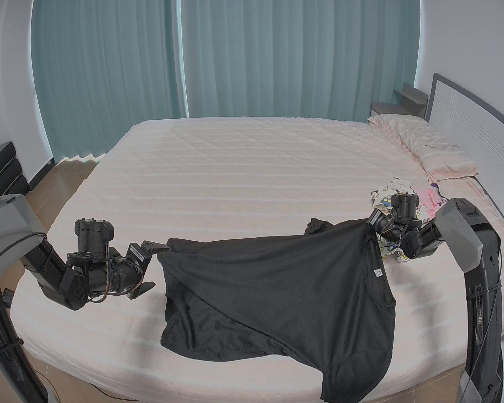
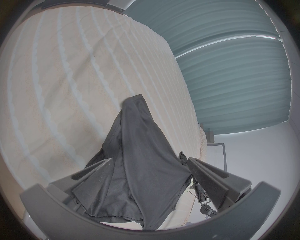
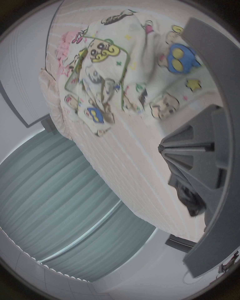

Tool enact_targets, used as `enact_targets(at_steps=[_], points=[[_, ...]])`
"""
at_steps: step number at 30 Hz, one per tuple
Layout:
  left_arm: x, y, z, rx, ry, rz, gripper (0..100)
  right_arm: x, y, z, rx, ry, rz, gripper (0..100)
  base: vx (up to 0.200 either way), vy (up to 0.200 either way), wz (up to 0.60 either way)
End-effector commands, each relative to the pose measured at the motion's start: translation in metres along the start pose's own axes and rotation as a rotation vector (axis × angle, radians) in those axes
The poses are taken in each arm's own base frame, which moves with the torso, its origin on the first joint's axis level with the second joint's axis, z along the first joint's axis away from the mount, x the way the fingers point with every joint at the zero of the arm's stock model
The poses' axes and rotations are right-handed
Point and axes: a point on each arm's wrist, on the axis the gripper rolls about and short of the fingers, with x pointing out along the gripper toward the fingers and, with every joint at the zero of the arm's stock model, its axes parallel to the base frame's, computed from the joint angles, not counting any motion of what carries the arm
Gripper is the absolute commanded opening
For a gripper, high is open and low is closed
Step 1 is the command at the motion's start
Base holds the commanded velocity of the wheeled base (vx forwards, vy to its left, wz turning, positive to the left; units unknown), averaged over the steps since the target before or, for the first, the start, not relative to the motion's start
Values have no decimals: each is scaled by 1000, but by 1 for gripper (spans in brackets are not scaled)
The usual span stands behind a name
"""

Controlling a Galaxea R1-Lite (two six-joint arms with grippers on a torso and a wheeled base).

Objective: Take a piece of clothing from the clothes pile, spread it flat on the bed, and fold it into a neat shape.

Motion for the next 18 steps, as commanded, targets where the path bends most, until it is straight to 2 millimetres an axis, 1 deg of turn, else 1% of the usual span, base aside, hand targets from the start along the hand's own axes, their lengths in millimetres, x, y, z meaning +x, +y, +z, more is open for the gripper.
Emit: enact_targets(at_steps=[1,2,3,6,10,12,14,15,17,18], points=[[4,4,-1,-2,6,14,100,10,-17,-7,7,13,-30,0,0,0,0],[4,4,-1,-2,6,14,100,10,-18,-8,8,16,-34,0,0,0,0],[4,4,-1,-2,6,14,100,10,-21,-9,9,21,-41,100,0,0,0],[4,4,-1,-2,6,14,100,10,-23,-10,11,44,-60,100,0,0,0],[4,5,-1,-6,7,17,100,8,-18,-6,12,25,-42,100,0,0,0],[4,5,-1,-6,9,17,100,3,-6,4,16,-3,-17,100,0,0,0],[4,5,-2,-6,11,17,100,1,-3,8,20,-11,-7,100,0,0,0],[4,5,-2,-6,11,17,100,-5,15,10,32,-14,24,100,0,0,0],[4,5,-2,-7,14,17,100,-10,33,6,57,-1,52,100,0,0,0],[4,5,-3,-6,15,17,100,-10,33,6,57,-1,52,100,0,0,0]])
